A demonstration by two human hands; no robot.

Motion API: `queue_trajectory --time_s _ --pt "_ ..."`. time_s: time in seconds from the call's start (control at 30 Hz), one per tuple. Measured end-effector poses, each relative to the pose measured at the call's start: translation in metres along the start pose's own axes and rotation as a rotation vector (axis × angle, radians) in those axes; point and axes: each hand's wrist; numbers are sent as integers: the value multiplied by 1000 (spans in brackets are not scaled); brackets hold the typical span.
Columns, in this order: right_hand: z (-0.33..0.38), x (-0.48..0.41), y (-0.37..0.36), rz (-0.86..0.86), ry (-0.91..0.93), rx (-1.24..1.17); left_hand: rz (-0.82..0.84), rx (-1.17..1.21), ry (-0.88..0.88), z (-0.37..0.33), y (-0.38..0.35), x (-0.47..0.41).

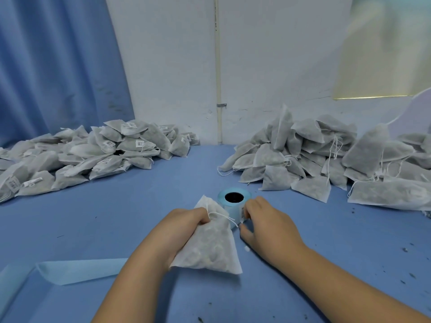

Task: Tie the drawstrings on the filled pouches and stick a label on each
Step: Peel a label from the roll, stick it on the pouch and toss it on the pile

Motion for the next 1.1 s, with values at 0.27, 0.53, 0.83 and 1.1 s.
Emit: queue_trajectory --time_s 0.27,0.53,0.83,1.1 --pt "-6 3 3 -42 -140 -208 4 -55 -33 4 -1 3" --pt "-22 14 27 -62 -318 -356 -61 -142 -77 8 -3 3" --pt "-1 45 81 -17 -291 -1268 -280 -231 -306 -6 -18 19" --pt "16 56 81 226 -187 -1769 204 -151 -396 -18 -59 50"
Point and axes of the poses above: each hand's wrist, its own x-axis away from the middle knuckle, its own y-axis out of the back of the hand, z = x × y, and after that the axes turned 9 degrees about -x, right-handed
